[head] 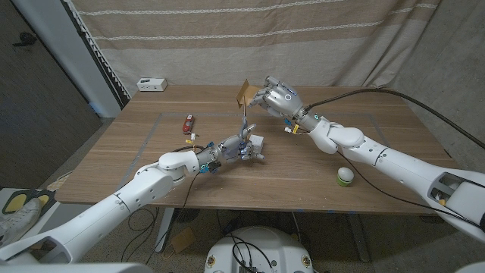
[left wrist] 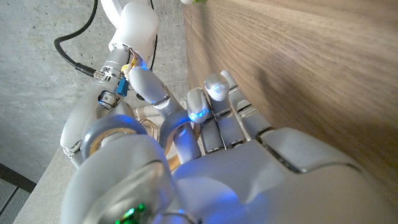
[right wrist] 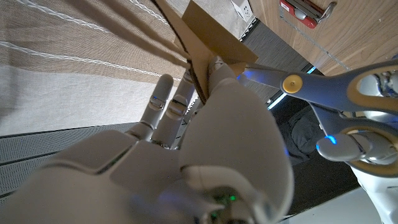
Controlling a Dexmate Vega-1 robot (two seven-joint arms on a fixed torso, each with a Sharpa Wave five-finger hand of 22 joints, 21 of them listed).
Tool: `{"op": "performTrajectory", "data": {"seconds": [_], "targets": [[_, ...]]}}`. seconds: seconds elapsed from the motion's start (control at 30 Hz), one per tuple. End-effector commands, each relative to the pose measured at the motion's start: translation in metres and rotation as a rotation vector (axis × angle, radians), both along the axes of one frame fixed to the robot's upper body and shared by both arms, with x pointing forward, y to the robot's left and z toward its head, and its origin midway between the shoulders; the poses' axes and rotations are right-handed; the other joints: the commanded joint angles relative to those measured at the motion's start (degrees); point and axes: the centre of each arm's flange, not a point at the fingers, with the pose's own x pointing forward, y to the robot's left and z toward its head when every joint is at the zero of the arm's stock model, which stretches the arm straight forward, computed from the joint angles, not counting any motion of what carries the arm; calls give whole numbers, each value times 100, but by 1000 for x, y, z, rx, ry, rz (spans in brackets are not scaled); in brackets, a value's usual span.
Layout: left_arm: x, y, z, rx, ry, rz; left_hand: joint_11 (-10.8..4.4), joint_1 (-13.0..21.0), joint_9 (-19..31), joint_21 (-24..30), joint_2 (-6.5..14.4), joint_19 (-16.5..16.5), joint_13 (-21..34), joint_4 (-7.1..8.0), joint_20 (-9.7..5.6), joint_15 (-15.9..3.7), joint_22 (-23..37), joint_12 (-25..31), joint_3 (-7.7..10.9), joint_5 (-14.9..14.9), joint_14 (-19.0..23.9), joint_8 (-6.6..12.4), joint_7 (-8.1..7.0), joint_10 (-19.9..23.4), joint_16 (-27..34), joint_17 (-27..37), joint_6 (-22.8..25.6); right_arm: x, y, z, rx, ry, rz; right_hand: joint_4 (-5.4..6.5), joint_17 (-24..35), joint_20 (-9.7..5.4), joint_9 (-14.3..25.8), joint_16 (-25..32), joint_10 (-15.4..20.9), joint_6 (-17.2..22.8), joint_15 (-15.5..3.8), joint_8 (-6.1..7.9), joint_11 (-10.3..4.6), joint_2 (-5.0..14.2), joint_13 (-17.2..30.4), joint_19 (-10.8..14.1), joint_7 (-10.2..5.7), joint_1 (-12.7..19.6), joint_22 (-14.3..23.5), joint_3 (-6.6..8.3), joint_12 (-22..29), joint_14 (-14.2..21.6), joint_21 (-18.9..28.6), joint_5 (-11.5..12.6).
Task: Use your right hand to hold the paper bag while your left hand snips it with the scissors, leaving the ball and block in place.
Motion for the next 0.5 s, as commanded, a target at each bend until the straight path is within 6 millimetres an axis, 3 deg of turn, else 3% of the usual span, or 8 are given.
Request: {"op": "performTrajectory", "data": {"seconds": [0.03, 0.17, 0.37, 0.5], "targets": [[-4, 0, -1, 18, -14, -13, -1119, 136, -534, 31, -117, 5, 8, 10, -325, -477, -18, 1, -214, -8, 100, 439, 425, 1122, -9, 43, 389, 0, 3, 5, 9, 2, -31, -8, 19, -799, 32, -10, 53, 45, -555, -4, 10, -44, 2, 70, 15, -24, 14, -8, -34, 73, -27, 35], [-4, 0, -1, 22, -13, -10, -1122, -74, -878, 21, -526, 21, 6, 14, -317, -476, -38, -1, -253, -2, 83, 382, 500, 1101, -56, 13, 452, 1, 5, 6, 5, 6, -44, -11, 24, -800, 32, -18, 61, 51, -555, -8, 11, -46, 4, 81, 15, -28, 13, -9, -42, 80, -39, 43], [-3, 2, -2, 8, -14, -7, -1123, -157, -1066, 29, -692, 20, 4, 4, -310, -477, -31, -2, -210, 47, 103, 443, 492, 1106, -144, -73, 483, 1, 9, 7, 12, 12, -54, -15, 32, -795, 38, -27, 68, 51, -555, -12, 6, -49, 6, 93, 21, -32, 11, -10, -55, 90, -56, 52], [-3, 2, -3, 4, -9, 8, -1131, -273, -1306, 34, -875, 43, 4, 8, -324, -476, -36, 3, -230, 63, 200, 358, 460, 1137, -103, -23, 430, -3, 13, 7, 8, 16, -51, -15, 33, -790, 38, -35, 76, 55, -555, -15, 7, -43, 14, 109, 34, -35, 9, -8, -57, 98, -68, 58]]}}
